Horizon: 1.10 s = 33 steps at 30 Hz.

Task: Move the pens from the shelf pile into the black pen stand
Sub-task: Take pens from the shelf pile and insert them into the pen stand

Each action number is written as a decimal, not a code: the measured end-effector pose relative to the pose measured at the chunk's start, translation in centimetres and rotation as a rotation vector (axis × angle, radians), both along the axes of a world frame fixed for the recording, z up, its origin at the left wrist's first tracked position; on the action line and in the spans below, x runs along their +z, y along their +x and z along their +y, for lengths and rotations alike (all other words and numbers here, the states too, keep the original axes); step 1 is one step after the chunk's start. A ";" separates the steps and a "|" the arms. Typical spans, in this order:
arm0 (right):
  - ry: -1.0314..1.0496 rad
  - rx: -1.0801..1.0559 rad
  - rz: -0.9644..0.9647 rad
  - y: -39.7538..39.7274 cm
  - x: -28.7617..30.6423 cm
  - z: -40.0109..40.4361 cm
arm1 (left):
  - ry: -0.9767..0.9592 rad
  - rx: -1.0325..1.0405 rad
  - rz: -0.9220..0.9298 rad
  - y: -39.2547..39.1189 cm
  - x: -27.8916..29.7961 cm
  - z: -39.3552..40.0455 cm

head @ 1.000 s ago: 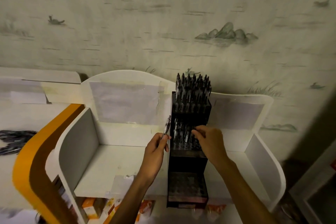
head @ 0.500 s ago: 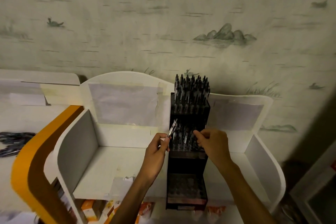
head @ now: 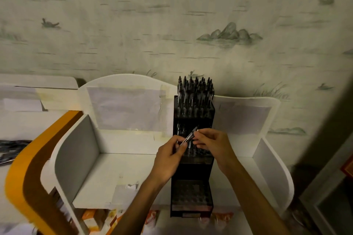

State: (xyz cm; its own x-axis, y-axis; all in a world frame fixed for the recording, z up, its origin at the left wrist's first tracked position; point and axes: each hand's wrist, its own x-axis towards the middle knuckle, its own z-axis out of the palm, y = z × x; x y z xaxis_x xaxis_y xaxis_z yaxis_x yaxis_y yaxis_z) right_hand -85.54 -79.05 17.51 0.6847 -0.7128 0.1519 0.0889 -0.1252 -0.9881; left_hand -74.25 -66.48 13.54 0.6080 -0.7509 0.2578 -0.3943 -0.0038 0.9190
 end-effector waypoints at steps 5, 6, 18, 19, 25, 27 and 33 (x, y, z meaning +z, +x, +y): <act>0.059 0.003 -0.023 0.1 0.0 0.1 | 0.042 -0.008 -0.086 -0.4 0.3 0.1; 0.076 -0.011 -0.032 0.1 0.0 0.0 | 0.060 -0.001 -0.120 -0.3 0.4 0.1; -0.338 -0.319 -0.003 -1.5 0.5 -2.9 | 0.301 0.220 -0.688 1.7 0.9 2.1; -0.386 -0.336 0.007 -1.5 0.5 -3.1 | 0.313 0.226 -0.705 1.7 0.8 2.1; -0.542 -0.404 0.030 -1.2 0.3 -3.7 | 0.377 0.236 -0.696 2.0 0.8 2.1; -0.579 -0.398 0.043 -1.1 0.3 -3.8 | 0.381 0.232 -0.696 2.0 0.9 2.2; -0.675 -0.365 0.079 -0.6 -0.3 -3.5 | 0.393 0.221 -0.683 2.3 0.8 2.5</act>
State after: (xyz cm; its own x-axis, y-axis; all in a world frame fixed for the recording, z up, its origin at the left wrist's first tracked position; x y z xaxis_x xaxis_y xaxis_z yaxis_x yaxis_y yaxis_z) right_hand -86.13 -82.55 17.19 0.4506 -0.6657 0.5947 -0.1413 -0.7110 -0.6888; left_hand -71.92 -63.95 14.36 0.5569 -0.7448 0.3676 -0.8191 -0.4191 0.3917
